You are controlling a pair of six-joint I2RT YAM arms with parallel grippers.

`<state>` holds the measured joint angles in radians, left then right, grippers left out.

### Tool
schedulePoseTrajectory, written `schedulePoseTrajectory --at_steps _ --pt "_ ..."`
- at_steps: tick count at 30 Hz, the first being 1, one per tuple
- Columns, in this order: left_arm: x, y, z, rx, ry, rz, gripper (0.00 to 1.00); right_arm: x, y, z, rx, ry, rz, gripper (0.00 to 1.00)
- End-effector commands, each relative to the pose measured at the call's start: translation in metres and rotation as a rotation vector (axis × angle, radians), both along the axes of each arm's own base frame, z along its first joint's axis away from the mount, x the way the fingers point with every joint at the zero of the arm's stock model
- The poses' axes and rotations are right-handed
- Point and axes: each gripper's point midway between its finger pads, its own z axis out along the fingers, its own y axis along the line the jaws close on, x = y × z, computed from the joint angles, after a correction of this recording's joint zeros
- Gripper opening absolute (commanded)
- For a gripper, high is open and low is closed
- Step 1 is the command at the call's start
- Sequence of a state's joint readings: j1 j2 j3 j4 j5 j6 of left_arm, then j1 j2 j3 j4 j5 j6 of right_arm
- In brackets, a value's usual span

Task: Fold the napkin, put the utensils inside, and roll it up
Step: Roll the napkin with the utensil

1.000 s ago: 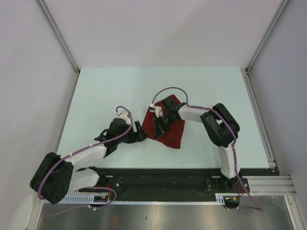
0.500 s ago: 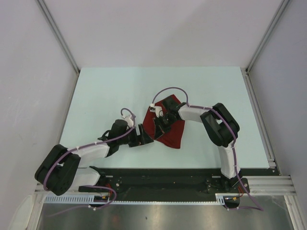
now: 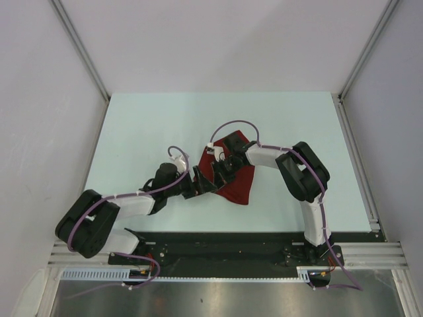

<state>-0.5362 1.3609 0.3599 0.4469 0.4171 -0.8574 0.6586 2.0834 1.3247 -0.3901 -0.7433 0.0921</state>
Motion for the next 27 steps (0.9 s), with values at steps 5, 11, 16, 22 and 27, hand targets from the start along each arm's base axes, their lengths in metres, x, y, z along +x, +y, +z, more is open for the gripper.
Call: schedulePoseTrajectory --at_steps 5,11,16,22,27 --pt "0.023 -0.006 0.032 -0.058 -0.128 0.052 0.90 -0.003 -0.010 -0.032 -0.102 0.016 -0.012 0.00" --pt "0.033 0.000 0.025 -0.015 -0.158 0.083 0.90 -0.005 -0.010 -0.032 -0.100 0.022 -0.011 0.00" --pt "0.044 0.010 0.018 0.066 -0.200 0.115 0.89 -0.005 -0.010 -0.032 -0.096 0.020 -0.011 0.00" --pt "0.049 0.022 0.005 0.151 -0.222 0.136 0.88 -0.007 -0.009 -0.032 -0.092 0.029 -0.010 0.00" --pt "0.053 0.019 0.005 0.140 -0.219 0.141 0.88 -0.009 -0.009 -0.034 -0.095 0.034 -0.010 0.00"
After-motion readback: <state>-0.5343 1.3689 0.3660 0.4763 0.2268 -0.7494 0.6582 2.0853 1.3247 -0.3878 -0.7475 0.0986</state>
